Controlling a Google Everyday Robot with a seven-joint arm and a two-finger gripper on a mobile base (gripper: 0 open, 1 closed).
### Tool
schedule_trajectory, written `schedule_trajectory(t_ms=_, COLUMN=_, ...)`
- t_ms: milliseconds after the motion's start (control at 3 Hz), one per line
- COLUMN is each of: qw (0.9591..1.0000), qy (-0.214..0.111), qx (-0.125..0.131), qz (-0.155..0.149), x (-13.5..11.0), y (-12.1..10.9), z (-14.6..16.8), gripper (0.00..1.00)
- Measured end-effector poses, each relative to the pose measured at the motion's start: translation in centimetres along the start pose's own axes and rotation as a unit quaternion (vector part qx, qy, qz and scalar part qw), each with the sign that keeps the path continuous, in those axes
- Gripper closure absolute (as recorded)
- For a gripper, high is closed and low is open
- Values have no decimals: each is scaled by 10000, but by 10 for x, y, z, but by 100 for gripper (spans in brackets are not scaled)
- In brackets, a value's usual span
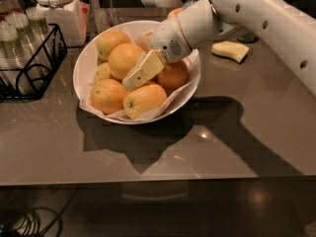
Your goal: Pick orange from white bowl
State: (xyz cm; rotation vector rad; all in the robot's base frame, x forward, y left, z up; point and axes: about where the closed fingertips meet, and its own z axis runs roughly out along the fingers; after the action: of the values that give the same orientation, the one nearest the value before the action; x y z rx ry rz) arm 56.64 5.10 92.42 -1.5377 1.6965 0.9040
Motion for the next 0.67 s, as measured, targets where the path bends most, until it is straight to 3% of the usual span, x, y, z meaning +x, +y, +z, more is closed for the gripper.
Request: schedule_trajectory(t_ms=667, qw=10000, qy=0, qx=4, qz=7, x=-5, y=0, z=-2, gripper=42)
